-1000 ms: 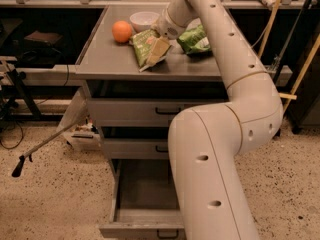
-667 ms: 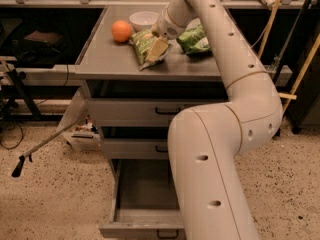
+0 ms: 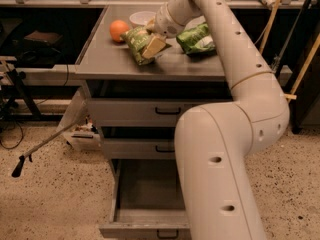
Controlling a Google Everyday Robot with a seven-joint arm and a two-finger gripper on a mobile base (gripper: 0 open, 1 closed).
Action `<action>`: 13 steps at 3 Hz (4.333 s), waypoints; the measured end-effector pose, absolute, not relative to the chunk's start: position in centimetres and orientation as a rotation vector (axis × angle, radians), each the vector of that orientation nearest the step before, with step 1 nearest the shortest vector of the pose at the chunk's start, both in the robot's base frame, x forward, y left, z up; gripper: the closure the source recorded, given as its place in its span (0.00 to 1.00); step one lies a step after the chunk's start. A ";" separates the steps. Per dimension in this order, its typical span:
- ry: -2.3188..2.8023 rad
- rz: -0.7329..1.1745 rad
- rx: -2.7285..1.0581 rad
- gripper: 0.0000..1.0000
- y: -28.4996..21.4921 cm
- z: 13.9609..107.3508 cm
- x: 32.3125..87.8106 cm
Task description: Place green jalapeno chip bag into bottom drawer
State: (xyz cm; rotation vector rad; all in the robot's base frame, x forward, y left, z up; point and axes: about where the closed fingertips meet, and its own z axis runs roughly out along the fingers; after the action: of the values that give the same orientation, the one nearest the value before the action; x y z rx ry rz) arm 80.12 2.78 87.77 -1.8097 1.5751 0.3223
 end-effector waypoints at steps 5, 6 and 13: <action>0.944 0.177 -1.465 1.00 -1.7 116.8 59.8; 0.942 0.145 -1.533 1.00 -1.4 114.4 58.3; 1.462 0.024 -1.585 1.00 -17.3 67.8 44.0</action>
Offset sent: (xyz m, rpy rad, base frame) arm -0.3923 -0.1480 -0.1012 0.2982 0.0623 0.0788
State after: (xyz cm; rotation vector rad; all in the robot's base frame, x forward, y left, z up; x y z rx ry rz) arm 43.99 -17.35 67.75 -1.5852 1.4619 0.0241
